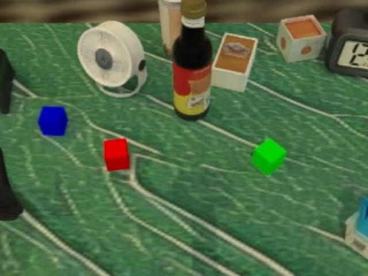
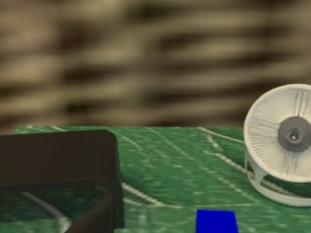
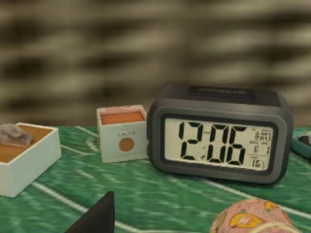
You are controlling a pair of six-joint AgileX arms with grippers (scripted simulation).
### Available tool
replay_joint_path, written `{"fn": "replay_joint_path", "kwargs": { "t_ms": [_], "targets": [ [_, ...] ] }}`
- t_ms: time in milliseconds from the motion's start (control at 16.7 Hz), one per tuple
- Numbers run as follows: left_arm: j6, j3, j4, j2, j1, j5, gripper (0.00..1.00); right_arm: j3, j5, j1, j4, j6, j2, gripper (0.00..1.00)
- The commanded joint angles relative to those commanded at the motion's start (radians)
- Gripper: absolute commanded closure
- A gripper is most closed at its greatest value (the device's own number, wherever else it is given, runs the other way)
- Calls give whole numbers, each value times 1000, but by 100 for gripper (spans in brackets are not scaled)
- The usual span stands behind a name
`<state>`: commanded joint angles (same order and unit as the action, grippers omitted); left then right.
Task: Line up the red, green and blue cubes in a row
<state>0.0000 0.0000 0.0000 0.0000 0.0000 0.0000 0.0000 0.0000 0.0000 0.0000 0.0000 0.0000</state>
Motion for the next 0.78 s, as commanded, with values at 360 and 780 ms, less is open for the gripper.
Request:
{"fn": "replay_joint_path", "kwargs": {
  "t_ms": [360,780],
  "targets": [
    [-34,101,-71,104,-21,-2,0,0,0,0,0,0,0,0],
    [-179,573,-388,682,-130,1,0,0,0,0,0,0,0,0]
  ]
}}
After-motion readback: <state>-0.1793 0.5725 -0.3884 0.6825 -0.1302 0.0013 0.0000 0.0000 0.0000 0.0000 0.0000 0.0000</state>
